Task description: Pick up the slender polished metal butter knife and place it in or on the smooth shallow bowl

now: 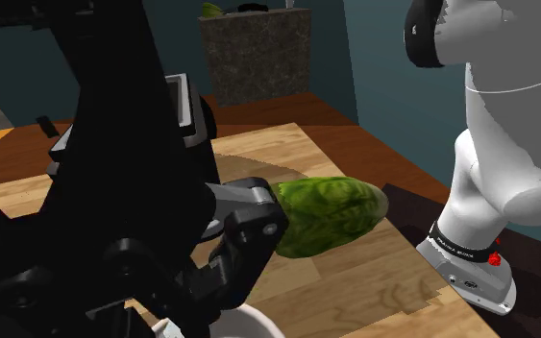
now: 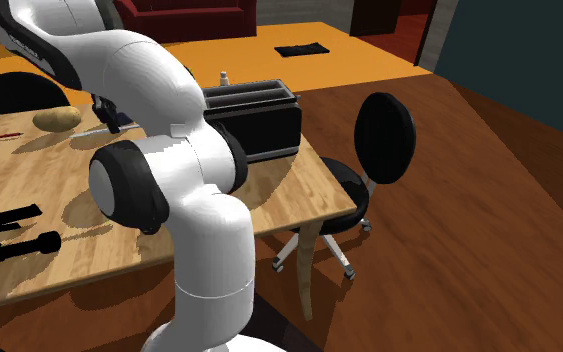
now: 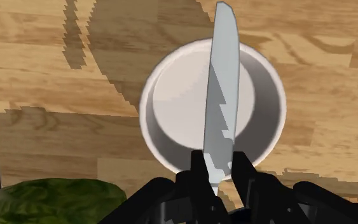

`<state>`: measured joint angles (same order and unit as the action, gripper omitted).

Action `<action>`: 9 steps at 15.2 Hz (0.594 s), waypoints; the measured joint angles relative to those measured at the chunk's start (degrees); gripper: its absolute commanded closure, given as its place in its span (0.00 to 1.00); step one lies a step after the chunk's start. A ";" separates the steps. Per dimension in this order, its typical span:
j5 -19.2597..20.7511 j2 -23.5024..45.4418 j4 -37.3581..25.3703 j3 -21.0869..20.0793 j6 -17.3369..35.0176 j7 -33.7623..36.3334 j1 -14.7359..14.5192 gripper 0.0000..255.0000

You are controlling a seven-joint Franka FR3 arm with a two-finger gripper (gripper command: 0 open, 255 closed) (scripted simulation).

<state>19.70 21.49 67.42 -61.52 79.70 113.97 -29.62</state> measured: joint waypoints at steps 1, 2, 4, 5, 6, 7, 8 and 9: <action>1.98 2.28 -2.87 0.77 -1.12 1.18 -3.29 1.00; 3.12 3.63 -4.05 1.29 -1.35 2.05 -5.20 1.00; 3.73 4.43 -3.69 1.60 -0.58 2.75 -6.03 1.00; 3.54 4.25 -2.60 1.49 0.25 2.93 -5.63 1.00; 3.42 4.15 -1.62 1.42 1.07 3.01 -5.24 1.00; 3.16 3.86 -0.31 1.26 2.04 3.12 -4.66 1.00; 2.71 3.35 1.23 1.02 3.09 3.07 -3.73 1.00; 2.31 2.90 2.73 0.81 4.16 2.96 -2.82 1.00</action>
<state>22.01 24.39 70.15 -60.72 83.86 116.93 -32.44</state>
